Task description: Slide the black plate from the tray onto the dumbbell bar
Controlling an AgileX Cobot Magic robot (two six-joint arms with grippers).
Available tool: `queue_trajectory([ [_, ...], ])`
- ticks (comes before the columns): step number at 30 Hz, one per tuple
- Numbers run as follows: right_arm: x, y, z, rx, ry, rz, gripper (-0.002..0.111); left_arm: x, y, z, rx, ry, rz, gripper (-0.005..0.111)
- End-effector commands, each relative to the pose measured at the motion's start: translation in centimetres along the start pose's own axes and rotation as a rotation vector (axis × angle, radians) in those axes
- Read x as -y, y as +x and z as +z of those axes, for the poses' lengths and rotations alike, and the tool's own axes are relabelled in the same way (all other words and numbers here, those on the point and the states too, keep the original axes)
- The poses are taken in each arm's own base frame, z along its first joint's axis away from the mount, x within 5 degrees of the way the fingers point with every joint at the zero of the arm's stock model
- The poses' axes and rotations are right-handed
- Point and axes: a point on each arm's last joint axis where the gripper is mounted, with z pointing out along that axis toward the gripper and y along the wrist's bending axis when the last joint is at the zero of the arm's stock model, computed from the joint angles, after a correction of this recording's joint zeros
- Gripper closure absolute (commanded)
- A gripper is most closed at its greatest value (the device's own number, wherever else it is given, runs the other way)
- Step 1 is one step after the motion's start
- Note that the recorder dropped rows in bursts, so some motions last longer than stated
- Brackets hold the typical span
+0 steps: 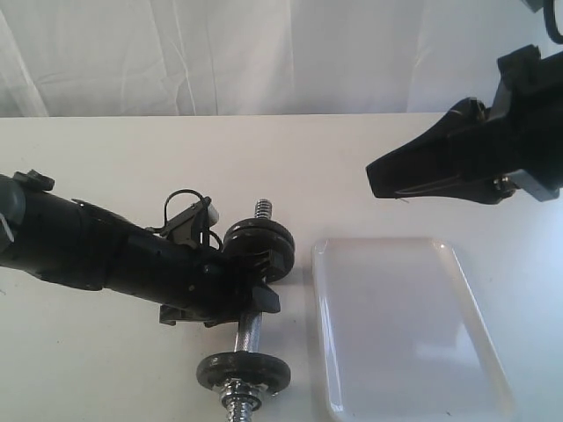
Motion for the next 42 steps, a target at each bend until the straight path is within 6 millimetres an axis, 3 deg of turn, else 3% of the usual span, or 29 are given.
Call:
queue_trajectory([
  [1, 0.0, 0.0, -0.1, 0.014, 0.003, 0.004, 0.108, 3.6, -0.5, -2.6, 0.017, 0.182, 0.027, 0.075],
  [9, 0.0, 0.0, -0.1, 0.014, 0.003, 0.004, 0.108, 3.5, -0.6, -2.5, 0.026, 0.17, 0.027, 0.061],
  [19, 0.4, 0.1, -0.1, 0.005, 0.048, -0.003, 0.108, 3.4, -0.6, -2.5, 0.025, 0.156, 0.046, 0.06],
  [25, 5.1, 1.8, 0.8, -0.07, 0.421, 0.242, 0.108, 3.4, -0.6, -2.5, 0.025, 0.156, 0.046, 0.06],
  [29, 7.7, 2.5, 3.8, -0.183, 0.39, 0.322, 0.108, 3.4, -0.5, -2.5, 0.019, 0.164, 0.047, 0.06],
  [30, 8.3, 2.8, 5.3, -0.233, 0.354, 0.325, 0.108, 3.5, -0.4, -2.6, 0.006, 0.175, 0.054, 0.062],
  [34, 9.0, 3.4, 7.5, -0.32, 0.326, 0.344, 0.108, 3.6, -0.3, -2.6, -0.007, 0.181, 0.068, 0.069],
  [38, 8.8, 3.3, 7.3, -0.312, 0.327, 0.335, 0.108, 3.6, -0.3, -2.6, -0.009, 0.183, 0.068, 0.081],
  [42, 8.4, 3.1, 6.8, -0.291, 0.328, 0.322, 0.108, 3.8, 0.0, -2.6, -0.032, 0.203, 0.081, 0.107],
])
